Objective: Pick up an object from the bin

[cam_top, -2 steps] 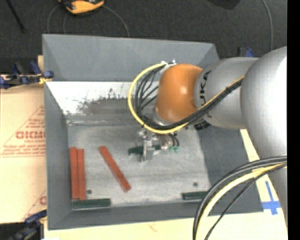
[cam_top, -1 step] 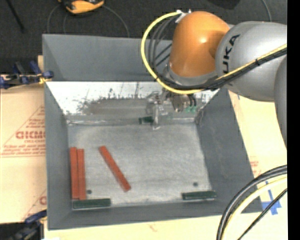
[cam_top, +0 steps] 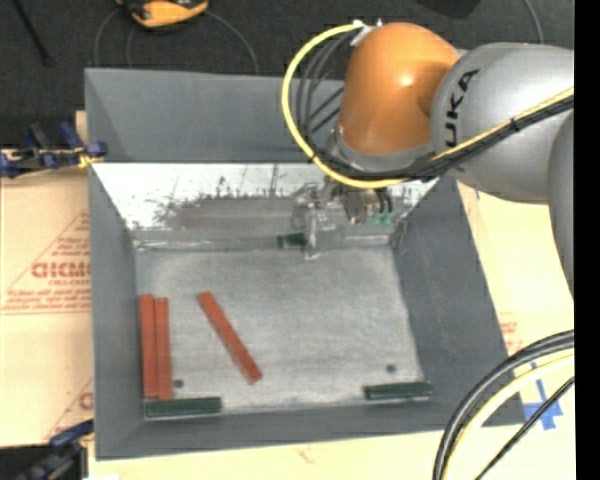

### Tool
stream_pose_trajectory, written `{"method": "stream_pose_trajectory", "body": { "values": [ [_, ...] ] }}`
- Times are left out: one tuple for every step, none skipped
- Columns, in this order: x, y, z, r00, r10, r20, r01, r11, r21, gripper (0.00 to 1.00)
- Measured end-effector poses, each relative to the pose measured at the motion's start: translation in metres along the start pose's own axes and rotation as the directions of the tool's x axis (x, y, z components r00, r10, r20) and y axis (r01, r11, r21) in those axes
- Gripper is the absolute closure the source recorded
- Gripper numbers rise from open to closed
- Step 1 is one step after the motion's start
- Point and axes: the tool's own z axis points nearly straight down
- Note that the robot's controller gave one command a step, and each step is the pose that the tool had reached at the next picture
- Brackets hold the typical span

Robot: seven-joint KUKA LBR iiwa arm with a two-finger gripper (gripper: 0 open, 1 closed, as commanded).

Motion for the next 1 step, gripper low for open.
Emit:
{"method": "stream_pose_trajectory", "body": {
  "values": [
    [0.0057, 0.0058, -0.0411, 1.0, -0.002, -0.009, 0.002, 1.0, 0.0, 1.0]
  ]
}}
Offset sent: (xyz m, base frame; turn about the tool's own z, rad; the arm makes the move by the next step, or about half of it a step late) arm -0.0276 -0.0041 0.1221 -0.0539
